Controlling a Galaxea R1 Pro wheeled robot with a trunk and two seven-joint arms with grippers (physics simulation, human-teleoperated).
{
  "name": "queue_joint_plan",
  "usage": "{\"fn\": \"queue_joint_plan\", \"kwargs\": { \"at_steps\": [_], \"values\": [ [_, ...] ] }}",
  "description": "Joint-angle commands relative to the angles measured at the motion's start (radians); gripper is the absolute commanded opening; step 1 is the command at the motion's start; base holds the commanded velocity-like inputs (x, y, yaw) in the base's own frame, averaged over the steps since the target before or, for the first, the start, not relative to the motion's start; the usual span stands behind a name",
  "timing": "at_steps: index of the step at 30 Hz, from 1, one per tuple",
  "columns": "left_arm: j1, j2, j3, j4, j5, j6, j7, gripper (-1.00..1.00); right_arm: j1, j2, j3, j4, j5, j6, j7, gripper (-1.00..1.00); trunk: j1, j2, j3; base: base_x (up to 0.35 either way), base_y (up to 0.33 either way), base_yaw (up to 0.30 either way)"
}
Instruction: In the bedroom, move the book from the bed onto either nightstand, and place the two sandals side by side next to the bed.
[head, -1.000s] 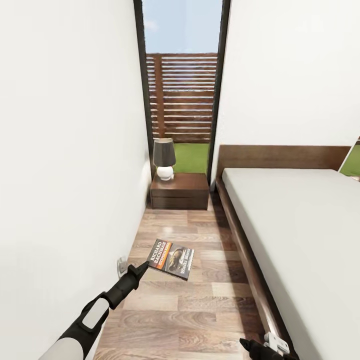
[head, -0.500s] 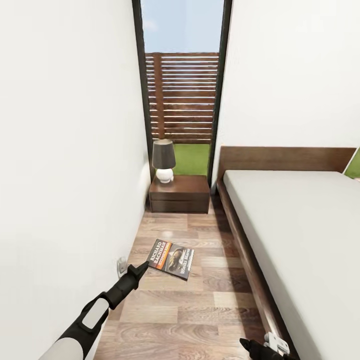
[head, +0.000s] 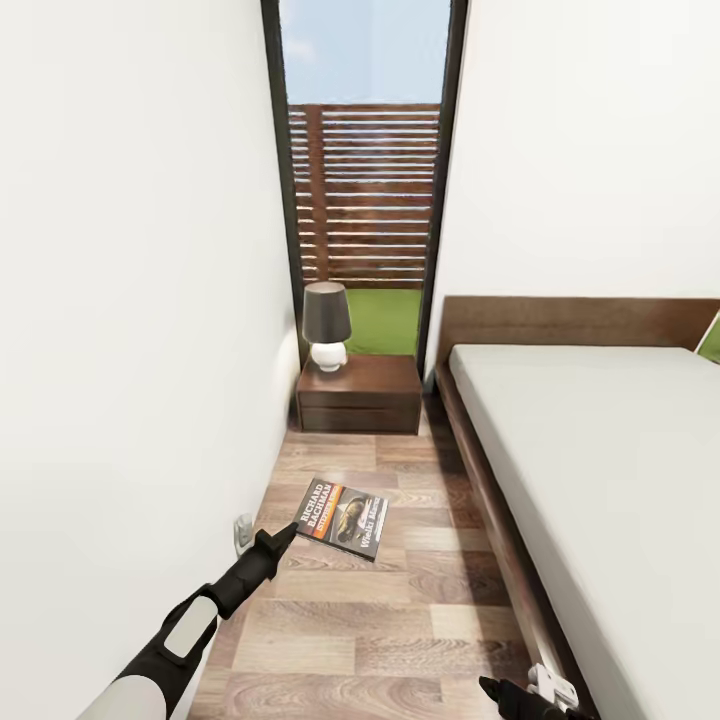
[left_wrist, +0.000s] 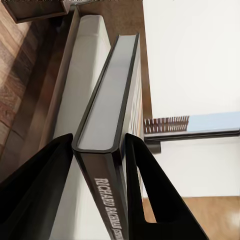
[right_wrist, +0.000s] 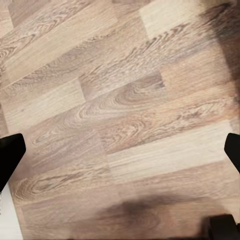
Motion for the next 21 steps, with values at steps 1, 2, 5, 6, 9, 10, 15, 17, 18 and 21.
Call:
{"fn": "queue_joint_plan", "kwargs": {
  "at_steps": [1, 2, 5, 6, 9, 10, 15, 17, 18, 21],
  "values": [
    [-0.001, 0.000, 0.001, 0.000, 0.010, 0.010, -0.002, -1.00, -0.002, 0.000, -0.001, 0.003, -0.006, 0.000, 0.006, 1.00, 0.000, -0.001, -0.001, 0.201, 0.000, 0.000],
    [-0.001, 0.000, 0.001, 0.000, 0.010, 0.010, -0.002, -1.00, -0.002, 0.000, -0.001, 0.003, -0.006, 0.000, 0.006, 1.00, 0.000, -0.001, -0.001, 0.201, 0.000, 0.000],
    [-0.001, 0.000, 0.001, 0.000, 0.010, 0.010, -0.002, -1.00, -0.002, 0.000, -0.001, 0.003, -0.006, 0.000, 0.006, 1.00, 0.000, -0.001, -0.001, 0.201, 0.000, 0.000],
    [-0.001, 0.001, 0.001, 0.000, 0.010, 0.010, -0.002, -1.00, -0.002, 0.000, -0.001, 0.003, -0.006, 0.000, 0.006, 1.00, 0.000, -0.001, -0.001, 0.201, 0.000, 0.000],
    [-0.001, 0.000, 0.001, 0.000, 0.010, 0.010, -0.002, -1.00, -0.002, 0.000, -0.001, 0.003, -0.006, 0.000, 0.006, 1.00, 0.000, -0.001, -0.001, 0.201, 0.000, 0.000],
    [-0.001, 0.000, 0.001, 0.000, 0.010, 0.010, -0.002, -1.00, -0.002, 0.000, -0.001, 0.003, -0.006, 0.000, 0.006, 1.00, 0.000, -0.001, -0.001, 0.201, 0.000, 0.000],
    [-0.001, 0.000, 0.001, 0.000, 0.010, 0.010, -0.002, -1.00, -0.002, 0.000, -0.001, 0.003, -0.007, 0.000, 0.006, 1.00, 0.000, -0.001, -0.001, 0.201, 0.000, 0.000],
    [-0.001, 0.000, 0.001, 0.000, 0.010, 0.010, -0.002, -1.00, -0.002, 0.000, -0.001, 0.003, -0.006, 0.000, 0.006, 1.00, 0.000, -0.001, -0.001, 0.201, 0.000, 0.000],
    [-0.001, 0.000, 0.001, 0.000, 0.010, 0.010, -0.002, -1.00, -0.002, 0.000, -0.001, 0.003, -0.006, 0.000, 0.006, 1.00, 0.000, -0.001, -0.001, 0.201, 0.000, 0.000],
    [-0.001, 0.000, 0.001, 0.000, 0.010, 0.010, -0.002, -1.00, -0.002, 0.000, -0.001, 0.003, -0.006, 0.000, 0.006, 1.00, 0.000, -0.001, -0.001, 0.201, 0.000, 0.000]
  ]
}}
